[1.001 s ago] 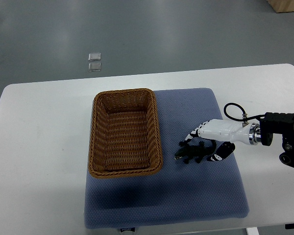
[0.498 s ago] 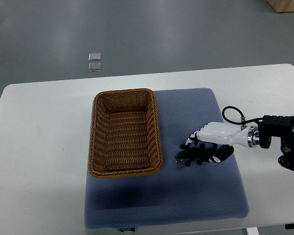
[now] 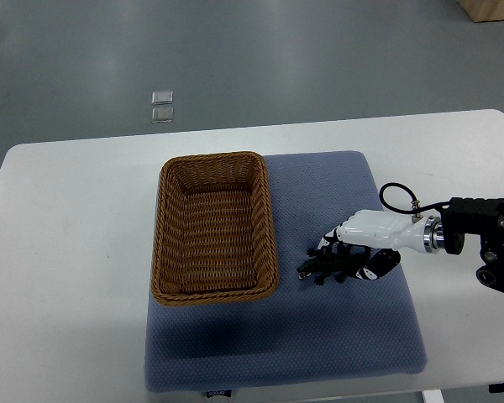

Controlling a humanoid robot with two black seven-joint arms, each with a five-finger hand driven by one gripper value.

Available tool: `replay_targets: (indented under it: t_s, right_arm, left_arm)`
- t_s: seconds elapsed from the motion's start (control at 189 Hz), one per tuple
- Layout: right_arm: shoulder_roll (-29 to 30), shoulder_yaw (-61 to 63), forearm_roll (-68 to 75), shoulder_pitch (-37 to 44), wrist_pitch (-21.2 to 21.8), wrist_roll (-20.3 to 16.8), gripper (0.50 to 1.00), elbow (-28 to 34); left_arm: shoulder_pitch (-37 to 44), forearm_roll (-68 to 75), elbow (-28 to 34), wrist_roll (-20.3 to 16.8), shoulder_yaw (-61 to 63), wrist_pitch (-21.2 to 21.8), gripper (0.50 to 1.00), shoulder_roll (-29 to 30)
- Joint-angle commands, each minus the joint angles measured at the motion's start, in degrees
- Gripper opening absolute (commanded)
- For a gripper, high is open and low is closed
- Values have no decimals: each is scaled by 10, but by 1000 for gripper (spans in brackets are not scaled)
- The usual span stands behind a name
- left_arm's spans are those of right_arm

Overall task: Place crocodile in brown basket with right hand
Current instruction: 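Lift the crocodile with the right hand and carry it over the basket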

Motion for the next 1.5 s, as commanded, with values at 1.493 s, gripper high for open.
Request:
replay_targets:
  t_s: [1.493]
  right_arm:
    - [178, 40, 69, 183, -2, -11, 500, -66]
  left_arm:
    - [0, 0, 0, 0, 0, 0, 1000, 0]
